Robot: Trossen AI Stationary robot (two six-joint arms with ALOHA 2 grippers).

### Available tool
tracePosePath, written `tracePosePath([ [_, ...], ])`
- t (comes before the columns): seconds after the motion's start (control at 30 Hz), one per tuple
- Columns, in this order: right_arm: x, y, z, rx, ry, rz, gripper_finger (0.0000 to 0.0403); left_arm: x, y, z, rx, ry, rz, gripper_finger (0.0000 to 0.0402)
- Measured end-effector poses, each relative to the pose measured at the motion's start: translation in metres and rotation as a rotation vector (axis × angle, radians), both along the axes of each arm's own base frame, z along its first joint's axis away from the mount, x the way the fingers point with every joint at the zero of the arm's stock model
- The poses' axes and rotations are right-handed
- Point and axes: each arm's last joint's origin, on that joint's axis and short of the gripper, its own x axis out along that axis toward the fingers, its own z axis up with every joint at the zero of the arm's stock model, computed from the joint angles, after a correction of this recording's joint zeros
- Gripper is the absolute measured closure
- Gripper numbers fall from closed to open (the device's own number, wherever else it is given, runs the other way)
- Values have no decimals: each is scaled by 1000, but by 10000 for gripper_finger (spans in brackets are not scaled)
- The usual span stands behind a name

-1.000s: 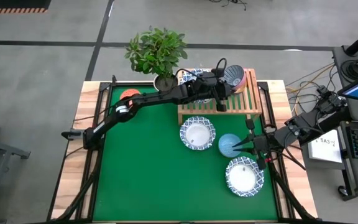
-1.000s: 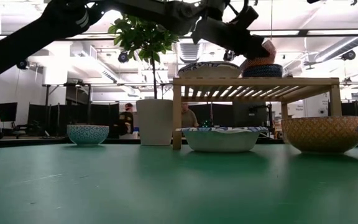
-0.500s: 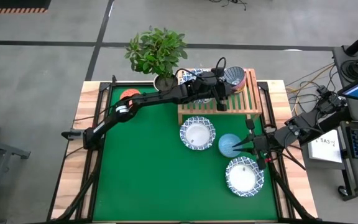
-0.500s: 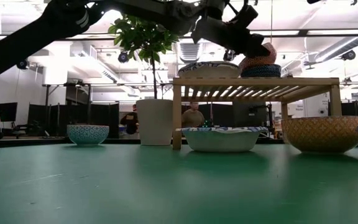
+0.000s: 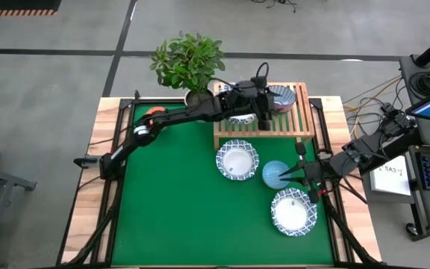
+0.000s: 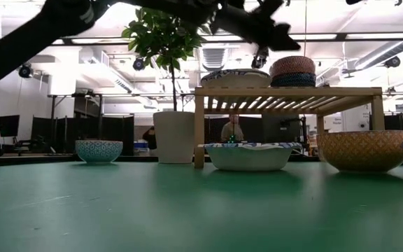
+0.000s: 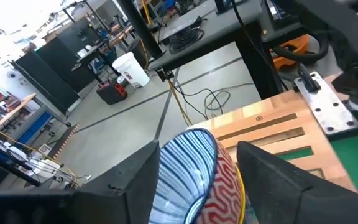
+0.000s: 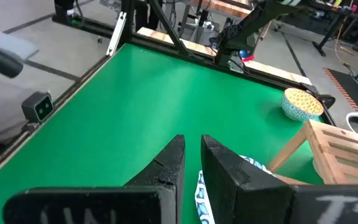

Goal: Place and stack bowls onto a shelf
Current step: Stack the blue bowl on top of the yellow bowl on the shelf, then adjust the blue bowl

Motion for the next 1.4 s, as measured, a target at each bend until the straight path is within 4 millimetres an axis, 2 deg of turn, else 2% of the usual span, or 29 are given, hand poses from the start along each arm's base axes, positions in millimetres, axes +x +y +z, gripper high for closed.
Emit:
tracePosePath([
  [0.1,2,-1,6,50,-61,-82,360,-14,-4,16,-16,61,-1,195],
  [0.27,5,-10,15,106,-189,-435,360,-47,-13,46,-136,152,20,199],
  [0.37,7,-17,18,138,-239,-579,361,-71,-21,67,-248,187,15,205],
  [0.57,14,-37,29,233,-348,-711,389,-111,-42,101,-458,176,-119,217],
  [0.73,20,-57,30,253,-368,-763,394,-137,-74,121,-473,141,-212,223],
  [1.0,26,-93,27,267,-373,-894,394,-180,-118,116,-453,64,-277,229],
  [1.2,29,-118,21,242,-340,-991,394,-219,-133,96,-473,-28,-272,229],
  [1.4,34,-139,8,242,-262,-1087,394,-257,-140,79,-511,-140,-313,229],
])
